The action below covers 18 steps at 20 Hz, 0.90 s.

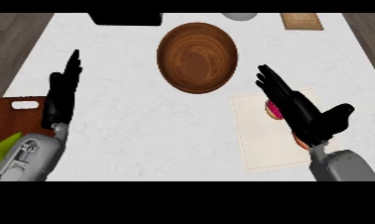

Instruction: Pick the squash from the placemat and place it in the bowl

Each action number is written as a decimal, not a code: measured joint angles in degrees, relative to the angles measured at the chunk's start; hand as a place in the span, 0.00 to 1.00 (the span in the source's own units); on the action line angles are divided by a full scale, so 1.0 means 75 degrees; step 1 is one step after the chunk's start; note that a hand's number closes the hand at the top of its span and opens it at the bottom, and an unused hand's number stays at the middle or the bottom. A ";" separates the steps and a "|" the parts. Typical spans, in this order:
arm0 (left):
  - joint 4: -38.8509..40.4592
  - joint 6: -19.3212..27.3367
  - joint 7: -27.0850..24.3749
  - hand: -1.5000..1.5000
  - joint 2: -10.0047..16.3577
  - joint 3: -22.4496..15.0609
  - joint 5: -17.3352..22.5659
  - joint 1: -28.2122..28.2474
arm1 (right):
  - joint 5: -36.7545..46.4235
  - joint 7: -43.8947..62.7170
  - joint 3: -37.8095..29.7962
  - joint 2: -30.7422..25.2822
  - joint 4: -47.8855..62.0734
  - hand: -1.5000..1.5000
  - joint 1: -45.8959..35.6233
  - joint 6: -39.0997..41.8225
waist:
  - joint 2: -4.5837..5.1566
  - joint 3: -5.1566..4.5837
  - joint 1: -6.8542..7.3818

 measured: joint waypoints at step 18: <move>-0.1046 -0.1428 -0.1724 0.50 0.0350 0.1815 0.1501 0.0357 | 0.4662 -0.2162 0.0358 -0.0090 -0.2023 0.00 0.1663 -0.3390 | 0.0022 -0.0026 -0.0340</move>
